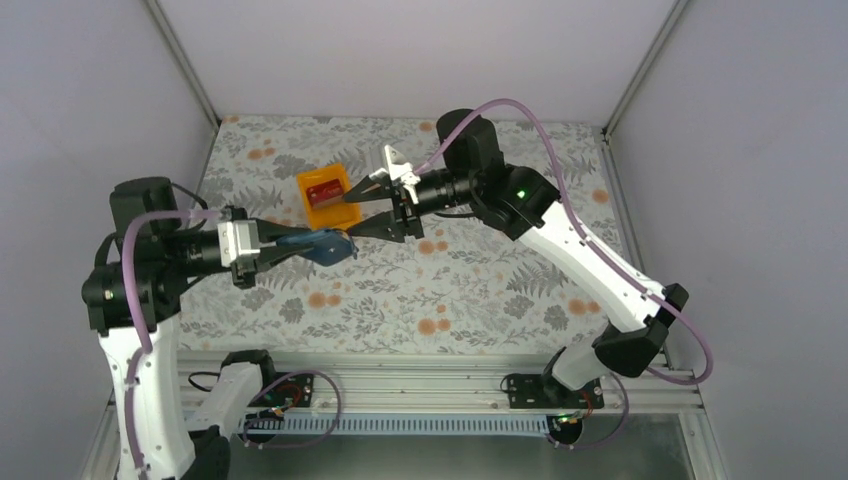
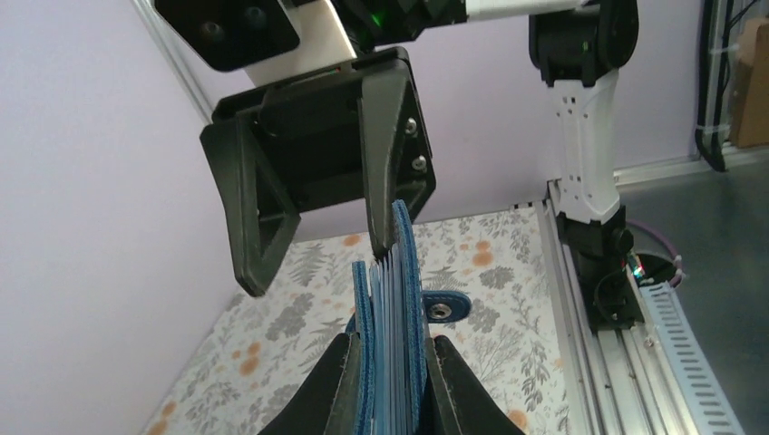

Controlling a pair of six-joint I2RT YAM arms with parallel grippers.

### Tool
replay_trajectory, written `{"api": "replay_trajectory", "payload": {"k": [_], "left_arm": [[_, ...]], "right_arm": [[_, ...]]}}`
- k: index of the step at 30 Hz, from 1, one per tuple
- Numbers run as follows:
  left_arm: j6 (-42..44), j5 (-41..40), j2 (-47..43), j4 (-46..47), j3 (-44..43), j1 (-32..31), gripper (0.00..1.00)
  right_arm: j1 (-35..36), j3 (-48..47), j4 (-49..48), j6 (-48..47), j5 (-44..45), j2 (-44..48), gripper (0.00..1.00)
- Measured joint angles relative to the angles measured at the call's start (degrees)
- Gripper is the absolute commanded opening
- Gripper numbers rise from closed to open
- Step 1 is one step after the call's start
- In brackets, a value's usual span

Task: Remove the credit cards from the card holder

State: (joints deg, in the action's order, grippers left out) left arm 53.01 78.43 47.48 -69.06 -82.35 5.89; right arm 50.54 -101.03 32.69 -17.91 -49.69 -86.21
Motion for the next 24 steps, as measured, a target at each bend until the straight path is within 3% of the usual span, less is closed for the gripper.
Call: {"api": "replay_trajectory", "payload": {"k": [11, 24], "left_arm": [[2.1, 0.4, 12.6, -8.7, -10.2, 0.1, 0.02], [-1.2, 3.1, 11.1, -2.7, -7.2, 0.0, 0.02]], "right_arm": [[-0.4, -7.2, 4.7, 1.0, 3.5, -4.2, 0.48], [-1.2, -7.6, 7.4, 0.7, 4.5, -2.2, 0.45]]}}
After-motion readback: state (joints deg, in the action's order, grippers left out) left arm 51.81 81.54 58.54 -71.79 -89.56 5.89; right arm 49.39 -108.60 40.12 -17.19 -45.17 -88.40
